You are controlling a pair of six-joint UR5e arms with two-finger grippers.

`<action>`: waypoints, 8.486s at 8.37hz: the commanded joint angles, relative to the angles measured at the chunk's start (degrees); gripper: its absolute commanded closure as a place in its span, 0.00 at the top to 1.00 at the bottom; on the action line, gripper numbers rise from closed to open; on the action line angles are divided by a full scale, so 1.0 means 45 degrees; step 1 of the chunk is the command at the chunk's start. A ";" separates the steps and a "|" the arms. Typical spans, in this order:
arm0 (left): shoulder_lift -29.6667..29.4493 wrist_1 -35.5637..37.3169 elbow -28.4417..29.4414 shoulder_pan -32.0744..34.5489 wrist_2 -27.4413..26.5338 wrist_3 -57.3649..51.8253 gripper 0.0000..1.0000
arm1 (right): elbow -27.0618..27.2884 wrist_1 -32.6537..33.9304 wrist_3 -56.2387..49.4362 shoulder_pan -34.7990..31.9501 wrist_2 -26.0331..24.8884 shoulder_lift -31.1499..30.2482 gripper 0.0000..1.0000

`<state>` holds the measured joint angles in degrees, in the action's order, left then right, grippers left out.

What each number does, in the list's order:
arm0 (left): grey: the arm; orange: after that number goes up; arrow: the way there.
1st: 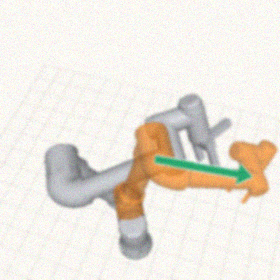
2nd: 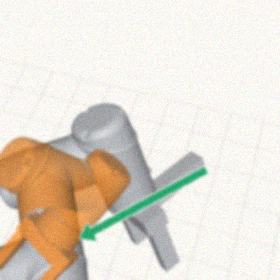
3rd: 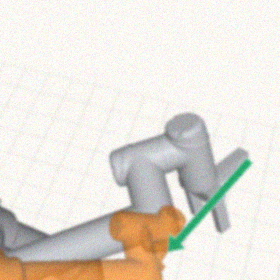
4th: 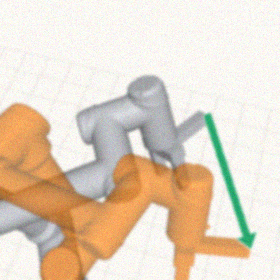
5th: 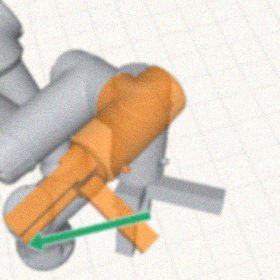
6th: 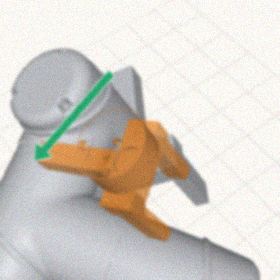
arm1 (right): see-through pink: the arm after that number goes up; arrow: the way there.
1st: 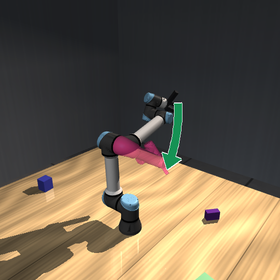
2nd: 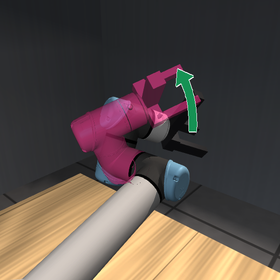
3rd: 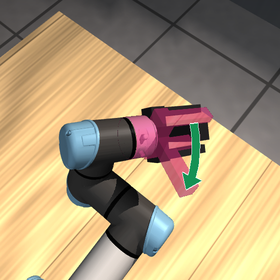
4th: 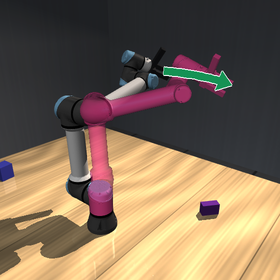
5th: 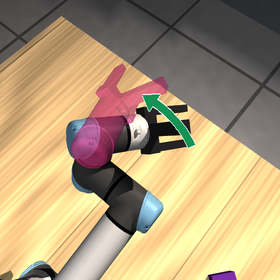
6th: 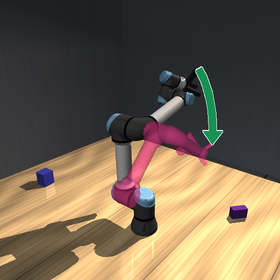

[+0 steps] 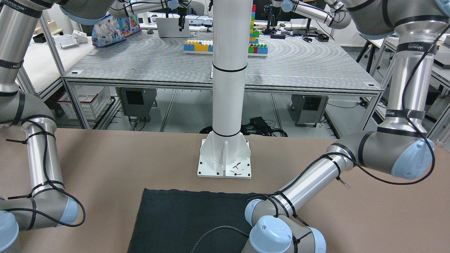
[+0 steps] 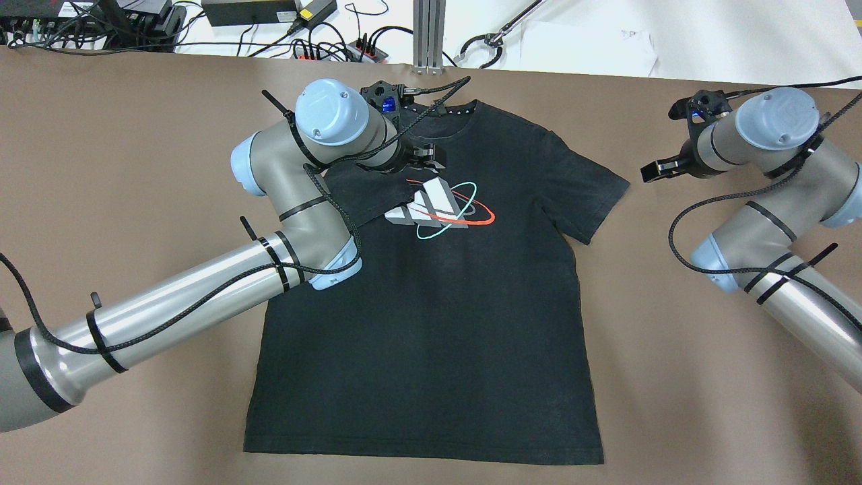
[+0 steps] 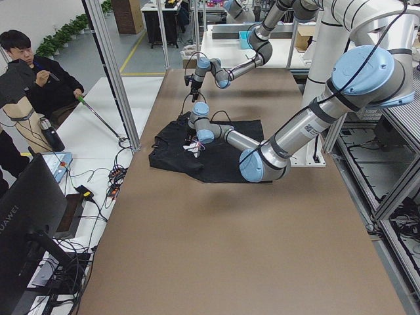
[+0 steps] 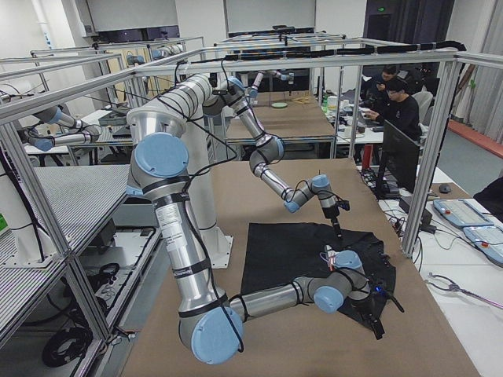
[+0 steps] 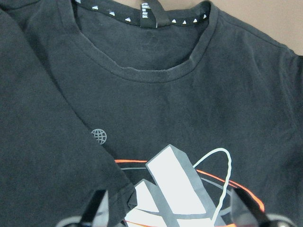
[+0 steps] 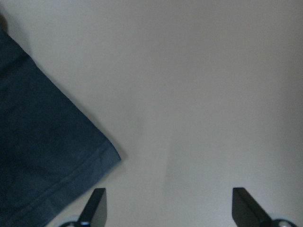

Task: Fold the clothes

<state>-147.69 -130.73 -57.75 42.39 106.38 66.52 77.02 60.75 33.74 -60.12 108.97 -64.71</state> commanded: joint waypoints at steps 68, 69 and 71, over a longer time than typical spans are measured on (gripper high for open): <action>1.3406 -0.0070 -1.2733 -0.8502 -0.6667 0.7991 0.00 | 0.9545 -0.3949 1.6799 1.2812 -0.8845 -0.8940 0.91; 1.3387 -0.0070 -1.2733 -0.8502 -0.6667 0.7991 0.00 | 0.9061 -0.3930 1.6818 1.2851 -0.9000 -0.8901 0.84; 1.3367 -0.0070 -1.2733 -0.8502 -0.6667 0.7991 0.00 | 0.8665 -0.3930 1.6799 1.2871 -0.9256 -0.8823 0.58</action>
<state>-87.42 -131.04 -115.03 4.13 76.40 102.49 117.59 43.03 109.40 -2.30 68.12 -104.60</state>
